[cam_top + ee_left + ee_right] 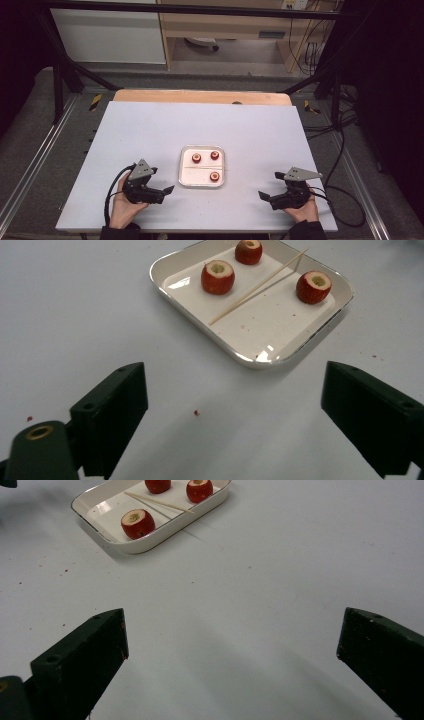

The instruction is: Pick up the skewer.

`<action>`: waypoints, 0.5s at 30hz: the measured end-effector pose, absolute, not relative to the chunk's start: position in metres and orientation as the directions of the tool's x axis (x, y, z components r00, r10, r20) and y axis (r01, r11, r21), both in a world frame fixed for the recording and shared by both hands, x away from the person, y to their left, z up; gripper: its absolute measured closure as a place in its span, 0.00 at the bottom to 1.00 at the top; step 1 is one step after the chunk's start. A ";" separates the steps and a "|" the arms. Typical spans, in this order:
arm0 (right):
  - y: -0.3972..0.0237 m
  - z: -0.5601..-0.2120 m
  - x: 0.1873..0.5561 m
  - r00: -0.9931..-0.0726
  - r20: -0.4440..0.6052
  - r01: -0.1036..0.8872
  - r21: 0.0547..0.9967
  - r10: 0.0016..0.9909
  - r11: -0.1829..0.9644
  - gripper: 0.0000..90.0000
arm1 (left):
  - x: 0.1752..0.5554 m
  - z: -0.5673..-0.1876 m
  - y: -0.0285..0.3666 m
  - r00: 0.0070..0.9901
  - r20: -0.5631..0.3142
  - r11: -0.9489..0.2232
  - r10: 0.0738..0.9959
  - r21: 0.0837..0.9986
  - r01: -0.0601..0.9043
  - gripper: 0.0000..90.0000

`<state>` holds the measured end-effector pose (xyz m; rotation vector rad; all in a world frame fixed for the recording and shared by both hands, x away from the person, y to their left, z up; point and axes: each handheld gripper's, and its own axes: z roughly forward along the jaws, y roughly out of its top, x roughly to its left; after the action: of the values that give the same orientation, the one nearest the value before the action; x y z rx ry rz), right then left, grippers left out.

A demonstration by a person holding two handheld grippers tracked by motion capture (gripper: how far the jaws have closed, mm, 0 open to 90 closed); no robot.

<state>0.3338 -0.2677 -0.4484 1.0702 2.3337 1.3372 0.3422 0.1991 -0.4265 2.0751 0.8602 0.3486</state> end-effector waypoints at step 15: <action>-0.267 -0.449 0.335 -0.701 0.137 0.478 0.819 0.700 0.318 0.01 | 0.369 -0.414 0.162 0.691 -0.051 -0.405 0.721 0.778 0.480 0.53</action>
<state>0.3346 -0.2669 -0.4494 1.0700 2.3426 1.3259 0.3685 0.1623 -0.4144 2.0811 0.9176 0.3740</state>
